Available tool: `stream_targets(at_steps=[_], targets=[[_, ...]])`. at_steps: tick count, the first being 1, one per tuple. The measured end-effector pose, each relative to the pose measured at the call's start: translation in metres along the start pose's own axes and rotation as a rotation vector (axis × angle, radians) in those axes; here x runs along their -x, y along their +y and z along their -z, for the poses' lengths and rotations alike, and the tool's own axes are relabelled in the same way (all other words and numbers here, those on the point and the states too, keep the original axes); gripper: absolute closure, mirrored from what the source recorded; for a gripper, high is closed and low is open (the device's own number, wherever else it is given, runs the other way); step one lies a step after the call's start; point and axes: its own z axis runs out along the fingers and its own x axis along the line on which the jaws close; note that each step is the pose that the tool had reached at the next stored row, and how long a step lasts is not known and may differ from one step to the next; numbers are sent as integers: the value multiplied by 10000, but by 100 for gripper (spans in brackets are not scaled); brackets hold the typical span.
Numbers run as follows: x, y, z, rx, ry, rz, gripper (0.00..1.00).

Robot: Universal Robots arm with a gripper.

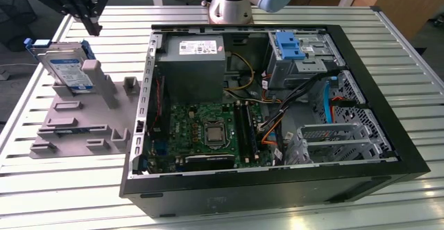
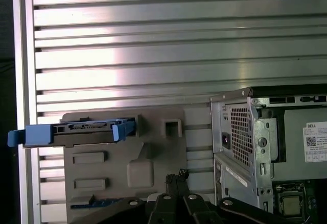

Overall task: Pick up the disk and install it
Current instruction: 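Reach for the disk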

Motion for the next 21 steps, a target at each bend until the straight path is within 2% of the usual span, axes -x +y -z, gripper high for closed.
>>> stream_targets(at_steps=[21], targets=[[-122, -10, -14, 0, 0, 0, 89]])
